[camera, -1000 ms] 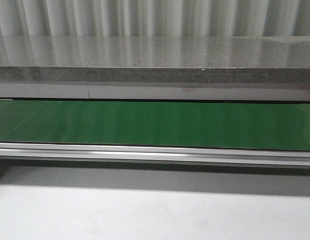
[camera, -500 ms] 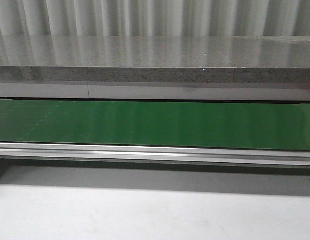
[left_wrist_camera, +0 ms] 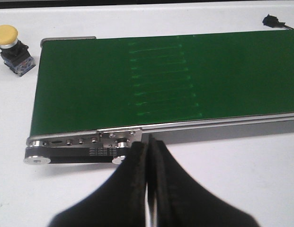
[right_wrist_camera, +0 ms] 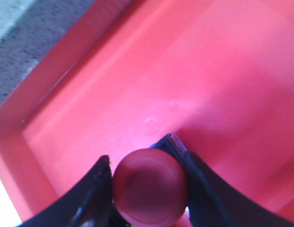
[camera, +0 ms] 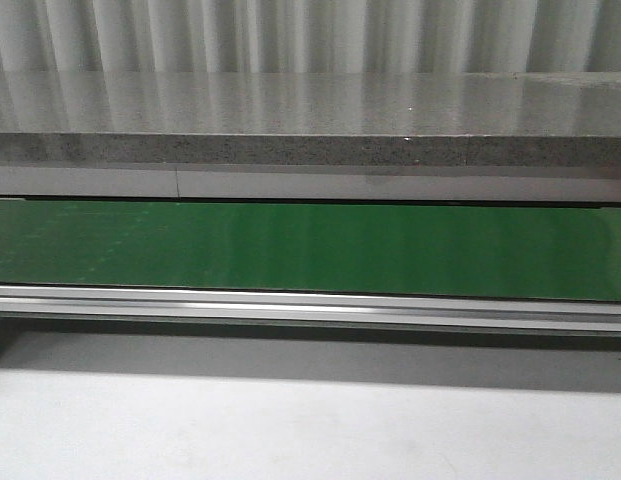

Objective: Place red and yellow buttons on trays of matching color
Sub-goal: 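Lower the red button into the red tray and open right gripper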

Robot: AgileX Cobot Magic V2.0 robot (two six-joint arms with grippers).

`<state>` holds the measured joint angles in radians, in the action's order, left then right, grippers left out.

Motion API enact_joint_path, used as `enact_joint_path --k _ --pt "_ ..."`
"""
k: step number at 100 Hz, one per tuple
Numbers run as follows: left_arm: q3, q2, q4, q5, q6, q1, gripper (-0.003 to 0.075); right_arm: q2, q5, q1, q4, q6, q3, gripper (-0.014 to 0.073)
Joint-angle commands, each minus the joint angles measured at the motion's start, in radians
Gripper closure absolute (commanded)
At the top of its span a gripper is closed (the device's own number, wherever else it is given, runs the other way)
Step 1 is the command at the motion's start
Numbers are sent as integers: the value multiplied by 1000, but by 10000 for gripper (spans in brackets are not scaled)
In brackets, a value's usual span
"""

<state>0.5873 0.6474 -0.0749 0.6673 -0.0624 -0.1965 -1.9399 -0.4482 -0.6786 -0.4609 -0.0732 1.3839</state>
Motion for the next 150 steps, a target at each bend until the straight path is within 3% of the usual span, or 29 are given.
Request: enact_joint_path --k 1,17,22,49,63,82,93,123,150 --pt "27 0 -7 -67 0 -9 741 47 47 -6 -32 -3 37 399" --pt "27 0 -7 -67 0 -9 741 48 46 -6 -32 -5 37 92" --pt "27 0 -7 -67 0 -9 741 50 45 -6 -32 -5 37 35" --pt "27 0 -7 -67 0 -9 741 145 -10 -1 -15 -64 28 23" --pt "27 0 -7 -67 0 -9 741 257 -8 26 -9 -108 -13 125" --pt "27 0 -7 -67 0 -9 741 416 -11 84 -8 -151 -93 499" --pt "27 0 -7 -67 0 -9 741 514 -11 121 -7 -154 -147 662" --pt "27 0 -7 -67 0 -9 741 781 -86 239 37 -253 -272 659" --pt "27 0 -7 -67 0 -9 741 957 -142 426 41 -305 -362 659"
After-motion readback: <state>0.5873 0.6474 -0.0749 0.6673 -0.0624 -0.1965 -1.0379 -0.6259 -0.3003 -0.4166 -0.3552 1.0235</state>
